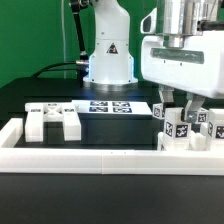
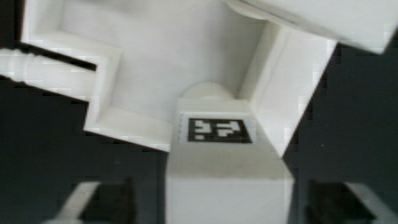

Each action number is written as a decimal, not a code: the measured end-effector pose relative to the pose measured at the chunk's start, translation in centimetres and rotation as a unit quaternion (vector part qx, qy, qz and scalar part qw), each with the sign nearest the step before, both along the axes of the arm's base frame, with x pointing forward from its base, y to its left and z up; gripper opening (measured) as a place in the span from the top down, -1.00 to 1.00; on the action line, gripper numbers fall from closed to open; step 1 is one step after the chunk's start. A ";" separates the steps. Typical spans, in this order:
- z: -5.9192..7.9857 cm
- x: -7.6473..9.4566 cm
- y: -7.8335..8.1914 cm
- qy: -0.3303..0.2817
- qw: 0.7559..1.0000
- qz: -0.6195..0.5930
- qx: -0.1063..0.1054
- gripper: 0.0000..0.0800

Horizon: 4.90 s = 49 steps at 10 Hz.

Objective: Assemble chair

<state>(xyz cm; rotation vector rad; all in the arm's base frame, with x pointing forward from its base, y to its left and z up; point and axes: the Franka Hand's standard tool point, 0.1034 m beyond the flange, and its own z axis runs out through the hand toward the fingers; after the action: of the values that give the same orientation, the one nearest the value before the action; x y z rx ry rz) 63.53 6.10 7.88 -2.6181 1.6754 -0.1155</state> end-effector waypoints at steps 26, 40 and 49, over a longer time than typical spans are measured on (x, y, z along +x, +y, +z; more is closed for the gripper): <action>0.0 -0.9 -1.6 0.030 0.945 0.322 -0.043 0.25; 0.9 -1.6 -1.0 0.026 0.918 0.393 -0.049 -0.62; 0.9 -3.2 -1.4 -0.018 0.880 0.469 -0.073 -0.62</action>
Offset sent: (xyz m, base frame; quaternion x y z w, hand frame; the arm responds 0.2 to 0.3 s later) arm -0.0045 0.0002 0.0060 0.0223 -0.0185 -0.2650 0.9638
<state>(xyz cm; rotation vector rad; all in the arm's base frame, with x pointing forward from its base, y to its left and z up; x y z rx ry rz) 60.33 4.67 8.79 -3.1623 0.2421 -0.2545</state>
